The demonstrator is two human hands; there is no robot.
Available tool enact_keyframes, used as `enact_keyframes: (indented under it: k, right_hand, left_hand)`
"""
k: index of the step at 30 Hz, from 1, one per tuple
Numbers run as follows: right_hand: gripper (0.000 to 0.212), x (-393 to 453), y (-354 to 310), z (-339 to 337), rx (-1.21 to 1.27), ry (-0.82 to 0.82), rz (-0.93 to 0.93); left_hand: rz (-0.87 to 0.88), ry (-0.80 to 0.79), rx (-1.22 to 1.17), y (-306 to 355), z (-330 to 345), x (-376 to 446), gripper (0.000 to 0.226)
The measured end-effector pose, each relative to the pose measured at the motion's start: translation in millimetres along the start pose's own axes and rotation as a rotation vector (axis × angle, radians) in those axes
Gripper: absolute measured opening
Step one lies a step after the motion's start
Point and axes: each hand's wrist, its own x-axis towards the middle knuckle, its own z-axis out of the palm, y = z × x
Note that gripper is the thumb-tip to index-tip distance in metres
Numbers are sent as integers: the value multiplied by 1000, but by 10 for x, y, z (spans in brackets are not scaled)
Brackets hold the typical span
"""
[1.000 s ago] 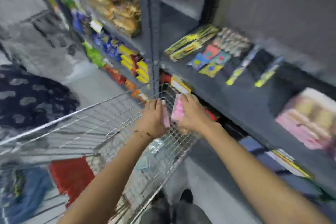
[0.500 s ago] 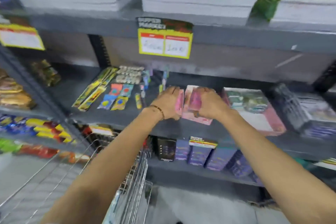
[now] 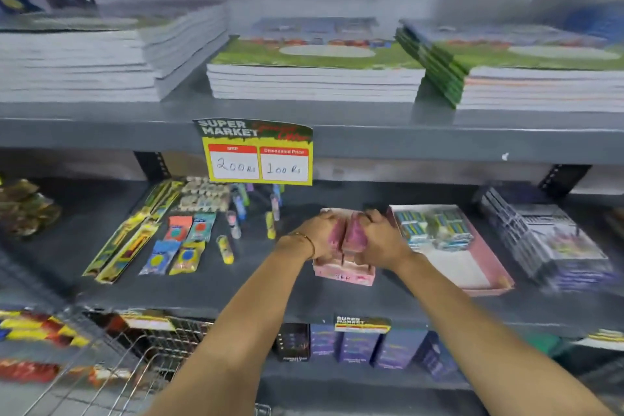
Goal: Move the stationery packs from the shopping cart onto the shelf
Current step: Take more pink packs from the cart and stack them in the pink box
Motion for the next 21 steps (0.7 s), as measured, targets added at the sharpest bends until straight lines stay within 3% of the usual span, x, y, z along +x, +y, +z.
enact_keyframes:
  k: [9,12,21]
  right_hand:
    - [64,-8,63,138,-69,20,-33]
    - [53,-28,70,192,-109,49,-30]
    - [51,5,128,241,-119,66,-41]
  left_hand:
    - [19,196,15,-167,194,-111,52]
    - [-3,209,36,-134,242,-123,47]
    - [-29,221,75,-69,290,-102,38]
